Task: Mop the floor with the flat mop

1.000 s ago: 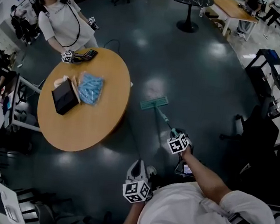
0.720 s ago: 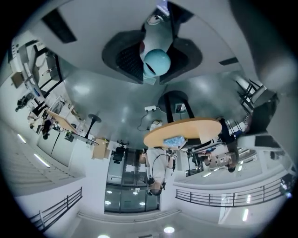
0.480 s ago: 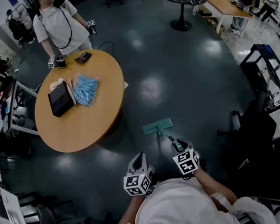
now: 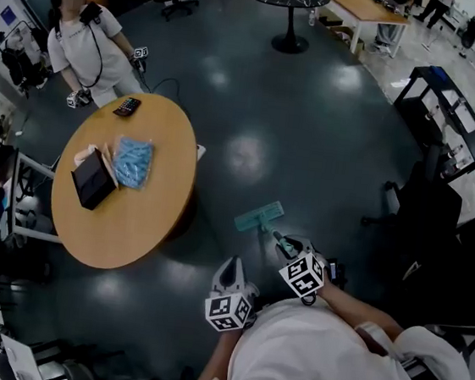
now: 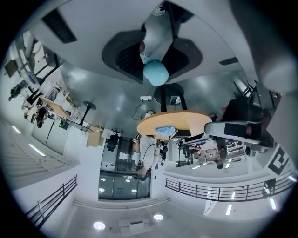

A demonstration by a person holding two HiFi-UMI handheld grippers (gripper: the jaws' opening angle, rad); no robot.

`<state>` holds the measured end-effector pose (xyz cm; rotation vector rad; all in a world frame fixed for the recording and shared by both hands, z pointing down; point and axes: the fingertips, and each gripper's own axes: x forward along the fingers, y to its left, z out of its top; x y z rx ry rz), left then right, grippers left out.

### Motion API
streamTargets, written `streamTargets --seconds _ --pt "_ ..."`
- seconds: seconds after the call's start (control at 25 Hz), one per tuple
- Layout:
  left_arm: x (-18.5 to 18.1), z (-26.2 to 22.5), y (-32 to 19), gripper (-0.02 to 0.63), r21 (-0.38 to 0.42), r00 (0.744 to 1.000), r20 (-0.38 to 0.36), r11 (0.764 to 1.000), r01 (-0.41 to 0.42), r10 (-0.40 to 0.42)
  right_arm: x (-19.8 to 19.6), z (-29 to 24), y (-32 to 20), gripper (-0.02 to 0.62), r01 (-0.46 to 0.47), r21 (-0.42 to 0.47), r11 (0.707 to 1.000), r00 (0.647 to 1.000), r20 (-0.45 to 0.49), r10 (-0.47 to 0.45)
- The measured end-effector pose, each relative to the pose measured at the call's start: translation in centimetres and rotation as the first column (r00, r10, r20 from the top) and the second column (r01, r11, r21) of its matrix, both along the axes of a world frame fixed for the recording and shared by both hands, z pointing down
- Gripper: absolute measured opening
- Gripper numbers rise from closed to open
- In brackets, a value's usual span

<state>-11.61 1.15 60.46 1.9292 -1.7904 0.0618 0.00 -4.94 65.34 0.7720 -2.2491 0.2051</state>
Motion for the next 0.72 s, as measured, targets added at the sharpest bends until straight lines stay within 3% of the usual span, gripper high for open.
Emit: streamTargets --seconds 0.72 --pt "-1.0 0.0 -1.3 0.005 0.005 1.0 0.014 1.0 0.013 -0.013 -1.5 -0.6 -1.3 0.114 0.024 0.029 0.999 0.999 0.037 -0.025"
